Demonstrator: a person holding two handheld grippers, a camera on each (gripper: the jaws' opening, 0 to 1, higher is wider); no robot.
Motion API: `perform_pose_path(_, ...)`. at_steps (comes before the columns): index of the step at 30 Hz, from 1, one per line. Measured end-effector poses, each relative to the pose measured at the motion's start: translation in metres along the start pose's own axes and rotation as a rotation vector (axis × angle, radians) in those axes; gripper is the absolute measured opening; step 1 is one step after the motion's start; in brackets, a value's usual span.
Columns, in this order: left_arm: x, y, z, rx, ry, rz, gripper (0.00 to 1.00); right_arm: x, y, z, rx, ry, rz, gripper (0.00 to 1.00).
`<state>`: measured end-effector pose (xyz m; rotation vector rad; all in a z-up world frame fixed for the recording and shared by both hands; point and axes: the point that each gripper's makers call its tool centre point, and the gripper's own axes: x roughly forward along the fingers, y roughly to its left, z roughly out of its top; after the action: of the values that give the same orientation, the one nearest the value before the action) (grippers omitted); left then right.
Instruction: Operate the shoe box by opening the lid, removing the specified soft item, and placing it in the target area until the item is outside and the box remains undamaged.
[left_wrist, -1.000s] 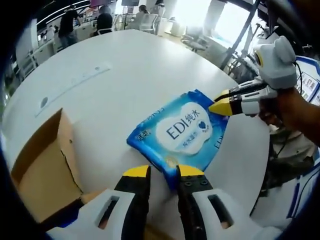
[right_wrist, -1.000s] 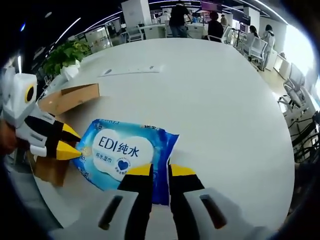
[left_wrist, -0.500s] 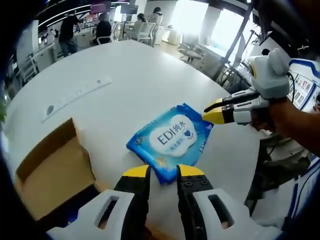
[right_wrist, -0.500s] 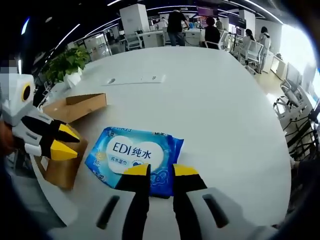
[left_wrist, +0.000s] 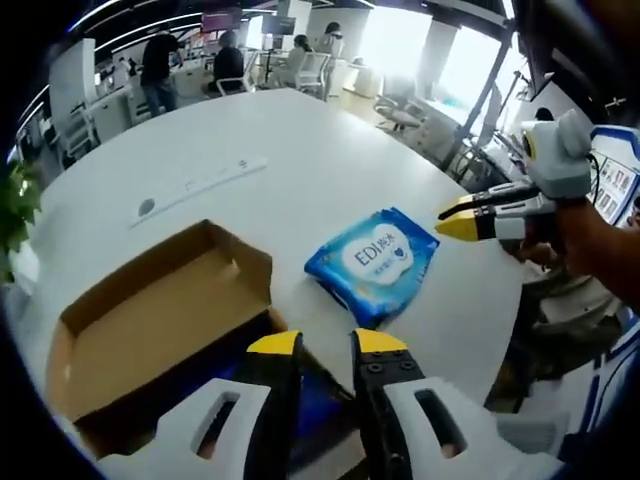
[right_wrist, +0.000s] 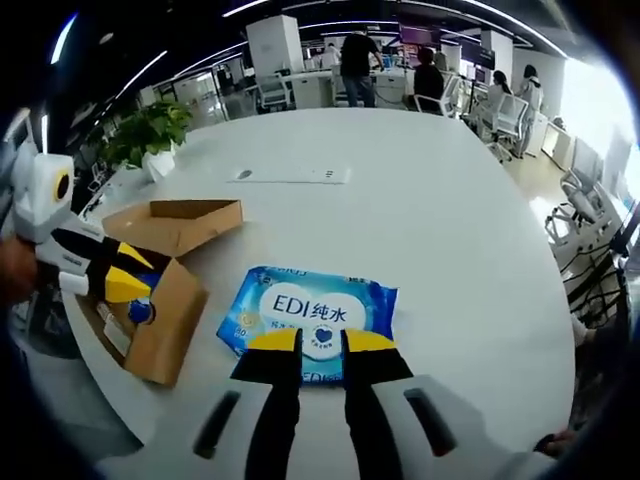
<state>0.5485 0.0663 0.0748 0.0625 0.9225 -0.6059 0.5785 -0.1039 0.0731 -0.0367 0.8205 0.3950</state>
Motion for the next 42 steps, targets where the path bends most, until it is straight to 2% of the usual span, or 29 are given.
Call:
perform_pose_path(5, -0.015, 0.027, -0.019, -0.024, 0.023, 0.036, 0.16, -0.002, 0.025, 0.002, -0.01, -0.006, 0.017, 0.14)
perform_pose_path(12, -0.028, 0.061, -0.046, -0.061, 0.047, 0.082, 0.17, 0.0, 0.064, 0.005, -0.03, -0.011, 0.048, 0.14)
perform_pose_path(16, -0.03, 0.08, -0.065, -0.093, 0.079, 0.111, 0.18, 0.003, 0.08, 0.005, -0.047, -0.007, 0.062, 0.14)
perform_pose_path(19, -0.026, 0.096, -0.077, -0.105, 0.109, 0.132, 0.18, 0.008, 0.086, 0.007, -0.056, -0.003, 0.074, 0.14)
perform_pose_path(21, -0.024, 0.099, -0.08, -0.134, 0.111, 0.135, 0.18, 0.01, 0.091, 0.006, -0.059, 0.0, 0.08, 0.14)
perform_pose_path(25, -0.013, 0.11, -0.085, -0.142, 0.126, 0.148, 0.18, 0.017, 0.094, 0.001, -0.07, 0.013, 0.091, 0.13)
perform_pose_path(27, -0.009, 0.112, -0.089, -0.156, 0.14, 0.153, 0.19, 0.017, 0.095, 0.0, -0.069, 0.017, 0.099, 0.13)
perform_pose_path(34, 0.002, 0.115, -0.092, -0.174, 0.151, 0.155, 0.19, 0.019, 0.091, -0.004, -0.073, 0.027, 0.103, 0.12)
perform_pose_path(37, 0.001, 0.122, -0.099, -0.147, 0.182, 0.183, 0.14, 0.02, 0.09, -0.005, -0.07, 0.031, 0.105, 0.12)
perform_pose_path(40, -0.002, 0.123, -0.1, -0.145, 0.186, 0.177, 0.01, 0.021, 0.089, -0.005, -0.069, 0.03, 0.105, 0.11)
perform_pose_path(42, -0.002, 0.123, -0.102, -0.138, 0.195, 0.179, 0.0, 0.022, 0.089, -0.005, -0.069, 0.031, 0.103, 0.11)
